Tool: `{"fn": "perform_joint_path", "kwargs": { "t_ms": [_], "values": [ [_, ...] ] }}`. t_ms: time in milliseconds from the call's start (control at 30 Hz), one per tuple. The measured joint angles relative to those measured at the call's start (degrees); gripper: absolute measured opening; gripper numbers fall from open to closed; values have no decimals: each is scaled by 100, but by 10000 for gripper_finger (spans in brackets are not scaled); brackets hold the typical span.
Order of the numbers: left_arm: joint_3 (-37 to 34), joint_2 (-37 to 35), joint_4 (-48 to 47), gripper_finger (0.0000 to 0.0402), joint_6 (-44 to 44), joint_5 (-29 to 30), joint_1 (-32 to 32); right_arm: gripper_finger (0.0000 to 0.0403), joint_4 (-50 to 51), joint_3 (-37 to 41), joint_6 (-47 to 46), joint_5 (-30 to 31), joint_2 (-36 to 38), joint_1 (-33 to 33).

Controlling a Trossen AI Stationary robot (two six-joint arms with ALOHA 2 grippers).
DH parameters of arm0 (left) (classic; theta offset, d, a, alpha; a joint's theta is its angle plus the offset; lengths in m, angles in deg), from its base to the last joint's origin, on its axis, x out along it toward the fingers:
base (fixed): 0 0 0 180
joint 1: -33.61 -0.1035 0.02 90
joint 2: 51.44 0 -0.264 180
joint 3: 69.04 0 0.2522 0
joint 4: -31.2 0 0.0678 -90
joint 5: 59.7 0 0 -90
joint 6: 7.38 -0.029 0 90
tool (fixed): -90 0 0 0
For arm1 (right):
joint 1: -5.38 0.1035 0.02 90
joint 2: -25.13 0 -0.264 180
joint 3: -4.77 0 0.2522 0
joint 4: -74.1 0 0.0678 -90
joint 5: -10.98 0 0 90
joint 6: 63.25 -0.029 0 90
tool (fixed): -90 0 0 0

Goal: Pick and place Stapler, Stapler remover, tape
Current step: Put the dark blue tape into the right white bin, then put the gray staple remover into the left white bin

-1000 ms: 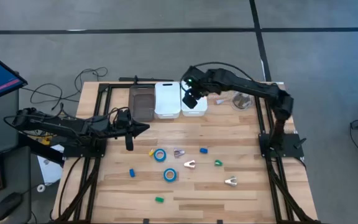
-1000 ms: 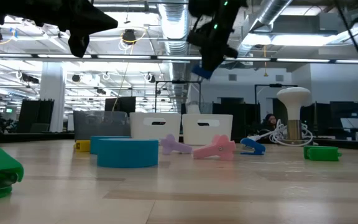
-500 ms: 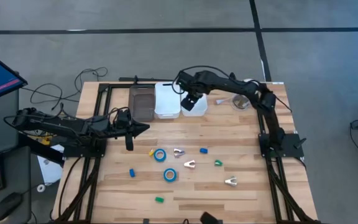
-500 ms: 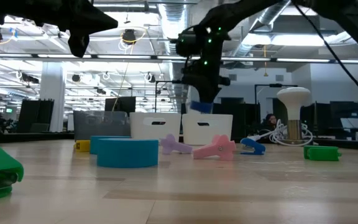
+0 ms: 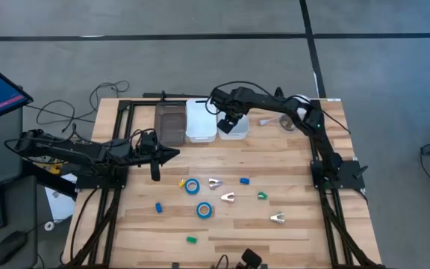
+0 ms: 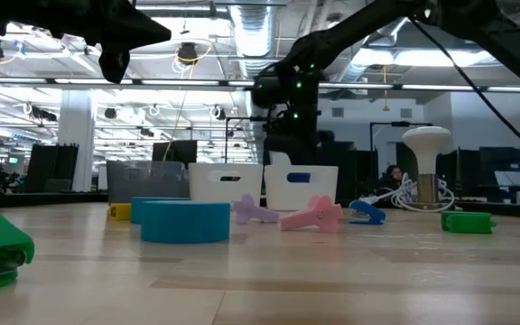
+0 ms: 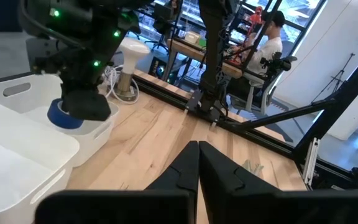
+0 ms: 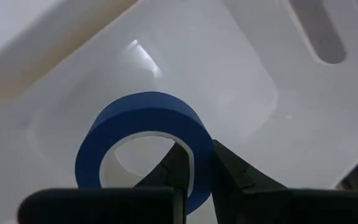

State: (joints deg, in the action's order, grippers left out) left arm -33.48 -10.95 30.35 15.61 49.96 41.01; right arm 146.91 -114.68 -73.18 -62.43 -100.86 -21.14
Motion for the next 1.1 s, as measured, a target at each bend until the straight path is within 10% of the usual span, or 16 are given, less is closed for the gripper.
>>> {"fn": "perform_joint_path", "kwargs": {
  "t_ms": [1100],
  "values": [
    [0,0,-1,3,0,-2,1,98,154,0,1125,-163,601,247]
  ]
}}
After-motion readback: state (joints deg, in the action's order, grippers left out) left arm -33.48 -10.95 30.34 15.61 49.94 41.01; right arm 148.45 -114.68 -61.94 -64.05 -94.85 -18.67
